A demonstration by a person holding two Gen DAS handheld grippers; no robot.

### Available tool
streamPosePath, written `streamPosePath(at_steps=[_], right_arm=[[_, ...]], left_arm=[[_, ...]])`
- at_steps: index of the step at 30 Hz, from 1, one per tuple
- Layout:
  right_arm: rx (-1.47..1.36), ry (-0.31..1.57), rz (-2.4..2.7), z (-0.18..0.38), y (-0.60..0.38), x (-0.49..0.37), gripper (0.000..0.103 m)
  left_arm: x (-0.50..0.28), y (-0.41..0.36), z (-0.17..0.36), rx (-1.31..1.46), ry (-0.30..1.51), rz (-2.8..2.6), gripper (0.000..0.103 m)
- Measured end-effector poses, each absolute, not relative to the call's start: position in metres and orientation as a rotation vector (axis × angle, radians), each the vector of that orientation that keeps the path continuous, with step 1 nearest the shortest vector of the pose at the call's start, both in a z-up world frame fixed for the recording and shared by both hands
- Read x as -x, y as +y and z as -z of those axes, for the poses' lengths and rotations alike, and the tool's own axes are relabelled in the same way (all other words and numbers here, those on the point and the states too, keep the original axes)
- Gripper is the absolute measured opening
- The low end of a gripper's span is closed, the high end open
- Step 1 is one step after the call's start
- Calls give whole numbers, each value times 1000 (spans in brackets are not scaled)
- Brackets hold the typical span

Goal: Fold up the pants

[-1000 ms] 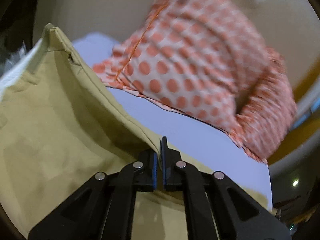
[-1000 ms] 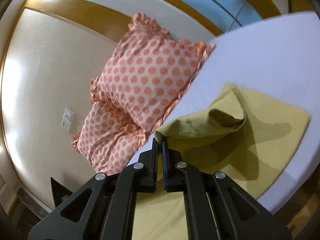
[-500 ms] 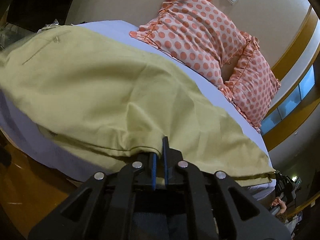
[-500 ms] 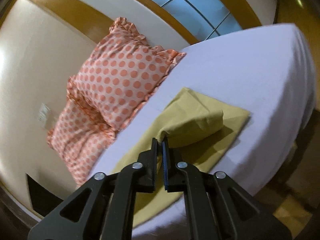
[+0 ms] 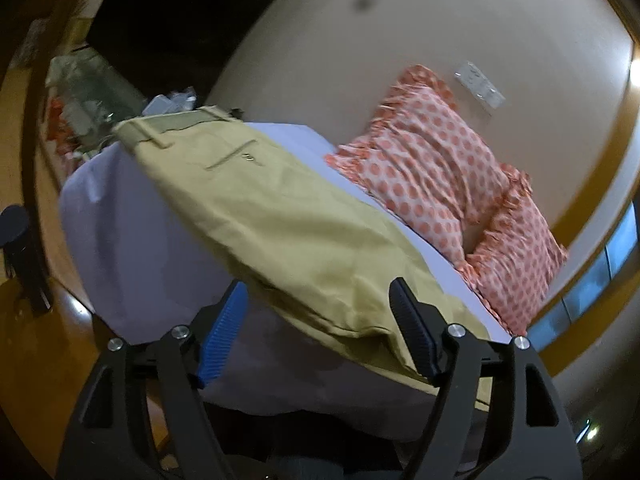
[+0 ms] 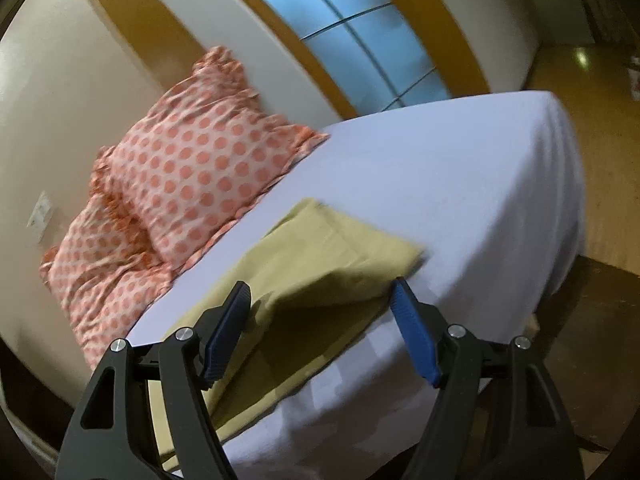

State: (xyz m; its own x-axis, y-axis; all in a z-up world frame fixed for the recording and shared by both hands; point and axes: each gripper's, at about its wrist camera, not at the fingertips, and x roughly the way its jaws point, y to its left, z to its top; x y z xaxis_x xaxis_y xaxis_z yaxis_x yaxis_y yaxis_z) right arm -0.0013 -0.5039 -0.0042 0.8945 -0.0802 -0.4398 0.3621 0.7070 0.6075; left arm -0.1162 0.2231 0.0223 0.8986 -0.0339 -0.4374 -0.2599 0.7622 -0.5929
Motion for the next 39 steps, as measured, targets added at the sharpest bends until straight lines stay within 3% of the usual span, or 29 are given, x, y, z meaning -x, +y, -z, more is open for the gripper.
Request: streamPosePath(at_steps=[14,16,18,22,25,28,31,34,37,38,39], right_arm=[[-690,408,124,6,-469,-11,78],[-685,414,158,6,-468,-14,63],[-741,436,144,16,-473,-20,12],[-671,385,147,5,-466,-28,5],[-564,323,26,-42,-431,-49,5],[-457,305,-188,-81,-366,-68,5],[-319,379,-475,-96,-261,-78,5],[-105,612,-707,-70,-147,-81,7],[90,768,-780,-39,-84,-67,25],[117,762,-777,-37,-79,-58,51],[116,742,-777,-38,-80,-51,83]], left_arm=[[94,213,-3,712,536,-83,74],[94,216,-2,720,536,-89,74],[94,218,0,727,538,-93,74],[93,224,4,746,540,-92,75],[94,229,6,767,527,-84,75],[100,233,8,782,515,-75,75],[104,234,9,784,515,-70,83],[111,236,5,774,500,-63,96],[114,238,0,750,494,-34,101],[113,238,-1,735,497,-11,101],[111,238,-1,731,499,2,101]])
